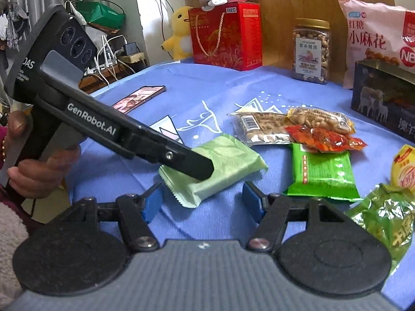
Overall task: Organize snacks
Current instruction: 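Move the left gripper back over the green biscuit packet, then close the left gripper on the green biscuit packet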
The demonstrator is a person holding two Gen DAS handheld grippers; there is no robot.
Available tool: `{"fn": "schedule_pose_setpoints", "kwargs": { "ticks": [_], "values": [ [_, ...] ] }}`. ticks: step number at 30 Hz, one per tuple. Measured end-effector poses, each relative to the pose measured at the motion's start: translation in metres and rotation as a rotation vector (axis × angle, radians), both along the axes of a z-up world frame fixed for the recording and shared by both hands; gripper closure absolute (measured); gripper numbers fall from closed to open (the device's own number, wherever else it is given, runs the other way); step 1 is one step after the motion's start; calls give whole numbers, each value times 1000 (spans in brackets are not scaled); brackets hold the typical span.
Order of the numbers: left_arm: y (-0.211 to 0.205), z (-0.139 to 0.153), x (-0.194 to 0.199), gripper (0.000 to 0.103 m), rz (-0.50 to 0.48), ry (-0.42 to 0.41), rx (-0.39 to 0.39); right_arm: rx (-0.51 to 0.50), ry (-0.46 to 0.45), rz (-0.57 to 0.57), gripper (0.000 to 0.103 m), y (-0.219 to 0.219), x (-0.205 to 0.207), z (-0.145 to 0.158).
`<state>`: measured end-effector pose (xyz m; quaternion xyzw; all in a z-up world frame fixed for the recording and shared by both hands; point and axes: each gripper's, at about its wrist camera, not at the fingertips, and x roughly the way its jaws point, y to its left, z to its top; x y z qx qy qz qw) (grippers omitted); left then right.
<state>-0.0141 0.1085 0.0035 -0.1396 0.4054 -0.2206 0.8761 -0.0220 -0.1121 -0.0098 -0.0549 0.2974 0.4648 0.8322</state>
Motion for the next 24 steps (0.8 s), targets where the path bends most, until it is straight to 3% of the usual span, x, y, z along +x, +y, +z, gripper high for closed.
{"fn": "schedule_pose_setpoints", "kwargs": {
  "ticks": [20, 24],
  "values": [
    [-6, -1, -8, 54, 26, -29, 0, 24, -89, -20, 34, 7, -11, -3],
    [-7, -2, -8, 55, 21, -29, -1, 14, -78, -21, 41, 9, -9, -4]
  ]
}}
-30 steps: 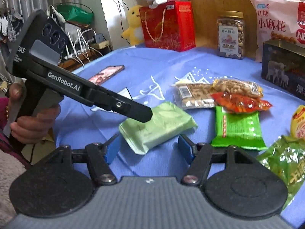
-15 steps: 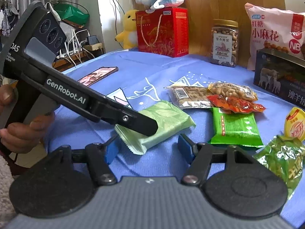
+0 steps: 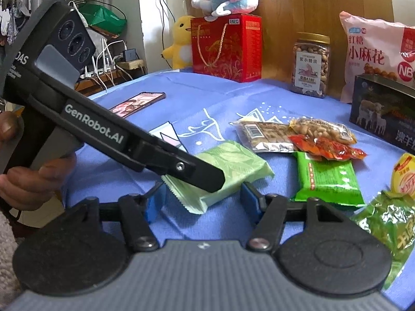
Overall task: Organize snacks
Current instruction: 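Close the left gripper on the green biscuit packet, then carry the green biscuit packet into the black tin and release it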
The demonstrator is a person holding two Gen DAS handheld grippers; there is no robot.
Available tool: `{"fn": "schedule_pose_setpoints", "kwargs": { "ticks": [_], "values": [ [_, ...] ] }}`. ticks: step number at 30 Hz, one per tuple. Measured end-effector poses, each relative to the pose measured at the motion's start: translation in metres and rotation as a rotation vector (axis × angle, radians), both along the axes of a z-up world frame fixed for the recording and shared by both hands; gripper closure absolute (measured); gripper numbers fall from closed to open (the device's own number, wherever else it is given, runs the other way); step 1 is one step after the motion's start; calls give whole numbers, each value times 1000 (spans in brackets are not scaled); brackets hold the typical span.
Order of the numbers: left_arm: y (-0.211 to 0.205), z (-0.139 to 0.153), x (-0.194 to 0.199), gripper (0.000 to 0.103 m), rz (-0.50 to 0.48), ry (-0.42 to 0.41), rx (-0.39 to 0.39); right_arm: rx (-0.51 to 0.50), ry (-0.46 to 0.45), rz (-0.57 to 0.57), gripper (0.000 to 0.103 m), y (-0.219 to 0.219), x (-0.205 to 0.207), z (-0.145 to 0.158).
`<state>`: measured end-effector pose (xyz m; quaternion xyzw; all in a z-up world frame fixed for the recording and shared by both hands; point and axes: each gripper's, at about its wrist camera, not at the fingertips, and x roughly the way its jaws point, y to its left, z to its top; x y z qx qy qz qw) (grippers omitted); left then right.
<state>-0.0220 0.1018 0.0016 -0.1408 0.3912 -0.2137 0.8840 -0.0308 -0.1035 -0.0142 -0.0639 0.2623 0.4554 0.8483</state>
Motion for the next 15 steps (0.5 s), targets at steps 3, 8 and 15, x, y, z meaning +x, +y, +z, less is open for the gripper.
{"fn": "schedule_pose_setpoints", "kwargs": {
  "ticks": [3, 8, 15],
  "values": [
    [-1, 0, 0, 55, -4, -3, 5, -1, -2, 1, 47, 0, 0, 0],
    [-4, 4, -4, 55, -12, -25, 15, 4, -9, -13, 57, -2, -1, 0],
    [-4, 16, -15, 55, -24, -87, 18, 42, -57, -31, 65, -8, -5, 5]
  ]
}}
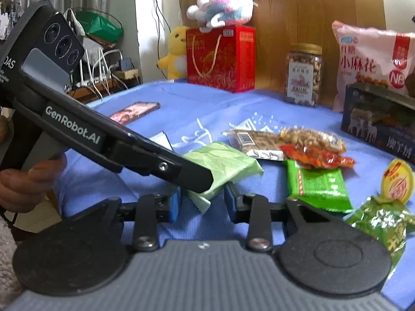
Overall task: Organize snacks
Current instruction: 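Carry the green biscuit packet into the black tin and release it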
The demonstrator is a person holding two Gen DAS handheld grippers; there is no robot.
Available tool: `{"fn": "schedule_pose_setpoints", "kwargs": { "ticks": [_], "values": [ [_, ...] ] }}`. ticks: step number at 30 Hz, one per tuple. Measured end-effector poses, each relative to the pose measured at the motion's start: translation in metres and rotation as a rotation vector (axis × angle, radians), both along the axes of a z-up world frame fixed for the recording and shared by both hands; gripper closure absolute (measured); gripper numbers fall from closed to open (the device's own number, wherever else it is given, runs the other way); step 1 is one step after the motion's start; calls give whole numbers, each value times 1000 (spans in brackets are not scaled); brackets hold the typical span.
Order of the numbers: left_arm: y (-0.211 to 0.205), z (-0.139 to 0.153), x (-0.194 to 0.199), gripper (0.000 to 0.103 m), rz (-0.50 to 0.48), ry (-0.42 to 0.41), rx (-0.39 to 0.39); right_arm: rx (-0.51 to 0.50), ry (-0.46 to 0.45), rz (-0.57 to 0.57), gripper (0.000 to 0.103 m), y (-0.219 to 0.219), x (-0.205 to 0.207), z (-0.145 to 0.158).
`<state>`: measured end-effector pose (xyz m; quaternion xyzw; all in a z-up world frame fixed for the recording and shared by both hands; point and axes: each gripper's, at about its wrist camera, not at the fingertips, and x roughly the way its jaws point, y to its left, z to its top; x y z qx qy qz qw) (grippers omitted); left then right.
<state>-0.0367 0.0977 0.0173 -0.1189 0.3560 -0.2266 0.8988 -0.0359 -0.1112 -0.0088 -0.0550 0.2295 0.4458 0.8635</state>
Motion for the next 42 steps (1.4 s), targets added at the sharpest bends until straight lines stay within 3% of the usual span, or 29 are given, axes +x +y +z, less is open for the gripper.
{"fn": "schedule_pose_setpoints", "kwargs": {
  "ticks": [5, 19, 31, 37, 42],
  "values": [
    [-6, 15, 3, 55, -15, -50, 8, 42, -67, -25, 65, -6, -2, 9],
    [-84, 39, 89, 55, -148, -88, 74, 45, -98, -254, 65, -54, 51, 24],
    [-147, 67, 189, 54, -207, -149, 88, 69, -153, -405, 65, -101, 132, 44],
    [-180, 64, 243, 54, -214, -148, 76, 24, -171, -478, 65, -122, 177, 44],
    [-203, 52, 273, 45, -182, -143, 93, -11, -197, -578, 60, -130, 204, 35]
  ]
}}
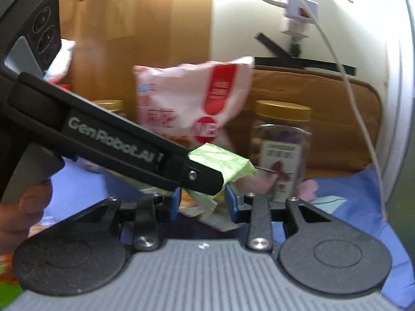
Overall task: Organize snacks
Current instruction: 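Carry the green biscuit packet into the black tin and release it, then grasp the yellow-lidded jelly cup with the left gripper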
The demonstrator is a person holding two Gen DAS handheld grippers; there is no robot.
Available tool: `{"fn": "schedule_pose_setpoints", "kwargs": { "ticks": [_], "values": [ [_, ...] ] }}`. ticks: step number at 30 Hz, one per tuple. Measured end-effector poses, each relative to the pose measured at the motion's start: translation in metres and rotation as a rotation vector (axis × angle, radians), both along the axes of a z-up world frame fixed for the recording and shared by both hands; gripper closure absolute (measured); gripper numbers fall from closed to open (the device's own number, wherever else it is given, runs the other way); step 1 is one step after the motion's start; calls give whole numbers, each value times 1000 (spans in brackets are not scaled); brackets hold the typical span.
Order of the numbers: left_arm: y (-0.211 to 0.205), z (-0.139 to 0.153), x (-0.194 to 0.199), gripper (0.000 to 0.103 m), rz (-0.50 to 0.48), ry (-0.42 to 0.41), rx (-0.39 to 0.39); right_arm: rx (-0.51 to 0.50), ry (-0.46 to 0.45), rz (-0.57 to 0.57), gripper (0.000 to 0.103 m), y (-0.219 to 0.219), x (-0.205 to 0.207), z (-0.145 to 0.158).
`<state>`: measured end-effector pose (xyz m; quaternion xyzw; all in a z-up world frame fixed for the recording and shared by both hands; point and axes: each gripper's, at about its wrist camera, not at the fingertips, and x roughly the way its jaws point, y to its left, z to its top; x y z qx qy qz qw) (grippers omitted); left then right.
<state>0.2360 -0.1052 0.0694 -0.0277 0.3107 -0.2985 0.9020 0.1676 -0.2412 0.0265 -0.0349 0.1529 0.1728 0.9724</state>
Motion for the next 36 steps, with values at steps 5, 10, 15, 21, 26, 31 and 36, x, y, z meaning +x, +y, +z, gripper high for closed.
{"fn": "schedule_pose_setpoints", "kwargs": {
  "ticks": [5, 10, 15, 21, 26, 31, 36],
  "values": [
    [1, -6, 4, 35, 44, 2, 5, -9, -30, -39, 49, -3, -3, -5],
    [31, 5, -19, 35, 57, 1, -44, 7, -43, -23, 49, -2, -16, 3],
    [87, 9, -61, 35, 86, 10, -116, 67, -13, 40, 49, -2, -46, 5],
    [129, -20, -97, 35, 104, 108, -151, 106, 56, 112, 49, 3, -97, -11],
    [159, -39, -125, 35, 124, 148, -190, 139, 117, 144, 49, 9, -123, -19],
    [181, -42, -139, 35, 134, 181, -253, 61, 156, 96, 45, 19, -114, -22],
    [182, -43, -154, 35, 114, 168, -253, 83, 275, 106, 31, 13, -85, -32]
  ]
}}
